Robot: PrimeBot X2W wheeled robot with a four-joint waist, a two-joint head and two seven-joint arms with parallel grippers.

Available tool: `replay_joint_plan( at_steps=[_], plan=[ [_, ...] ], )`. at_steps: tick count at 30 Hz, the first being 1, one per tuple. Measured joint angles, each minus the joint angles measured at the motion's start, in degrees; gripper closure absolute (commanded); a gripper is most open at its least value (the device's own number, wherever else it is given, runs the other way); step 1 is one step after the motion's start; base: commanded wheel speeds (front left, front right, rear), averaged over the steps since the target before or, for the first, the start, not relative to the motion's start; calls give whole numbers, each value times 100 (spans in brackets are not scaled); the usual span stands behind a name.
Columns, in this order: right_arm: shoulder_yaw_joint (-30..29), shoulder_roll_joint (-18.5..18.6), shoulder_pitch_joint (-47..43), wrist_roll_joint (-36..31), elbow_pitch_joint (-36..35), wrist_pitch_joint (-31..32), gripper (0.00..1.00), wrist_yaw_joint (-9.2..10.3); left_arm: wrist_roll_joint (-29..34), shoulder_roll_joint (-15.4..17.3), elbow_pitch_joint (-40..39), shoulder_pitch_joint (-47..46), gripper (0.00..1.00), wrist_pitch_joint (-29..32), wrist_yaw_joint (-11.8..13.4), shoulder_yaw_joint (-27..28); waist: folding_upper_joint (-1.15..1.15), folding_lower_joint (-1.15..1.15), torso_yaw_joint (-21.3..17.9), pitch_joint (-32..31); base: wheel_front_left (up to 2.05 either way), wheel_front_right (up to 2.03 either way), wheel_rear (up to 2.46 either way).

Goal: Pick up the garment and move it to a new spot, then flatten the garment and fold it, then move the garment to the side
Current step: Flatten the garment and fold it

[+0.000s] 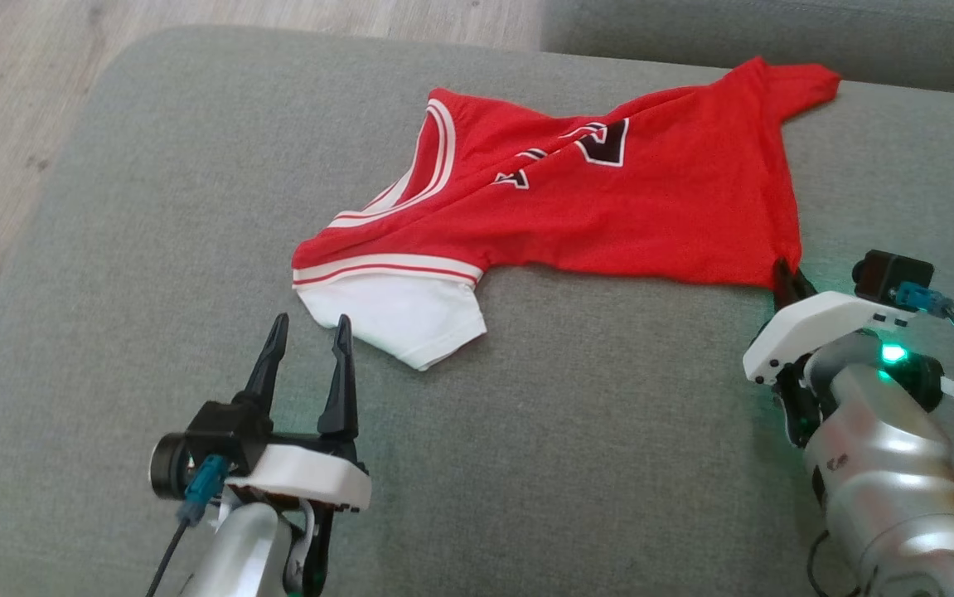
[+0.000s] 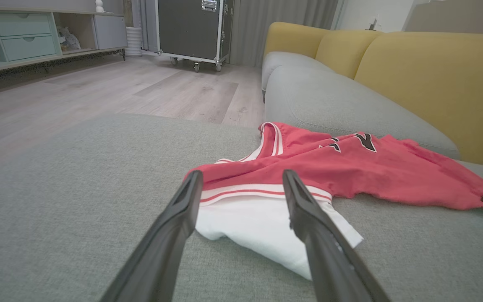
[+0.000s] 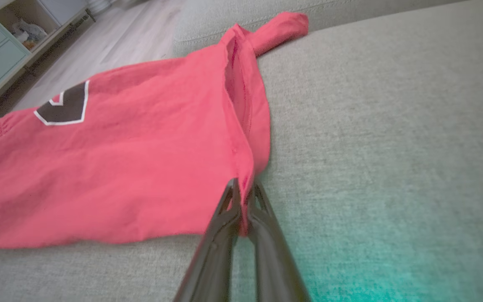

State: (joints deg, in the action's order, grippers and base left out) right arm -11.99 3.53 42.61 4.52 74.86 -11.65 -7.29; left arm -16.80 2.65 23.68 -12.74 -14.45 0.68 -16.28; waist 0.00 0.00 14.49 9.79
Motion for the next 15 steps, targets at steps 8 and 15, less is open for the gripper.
replay_joint_plan(
  at_steps=[8, 15],
  plan=[
    [-453, 2, -118, -392, -227, -216, 100, -1, -93, 0, 214, 13, 0, 0, 33, -5, 0, 0, -206, -207, 0, 0, 0],
    [-766, 4, -441, -561, -654, -255, 100, -1, -409, 0, 673, 20, 0, 1, -44, -272, 0, 0, -437, -404, 0, 0, 0]
  ],
)
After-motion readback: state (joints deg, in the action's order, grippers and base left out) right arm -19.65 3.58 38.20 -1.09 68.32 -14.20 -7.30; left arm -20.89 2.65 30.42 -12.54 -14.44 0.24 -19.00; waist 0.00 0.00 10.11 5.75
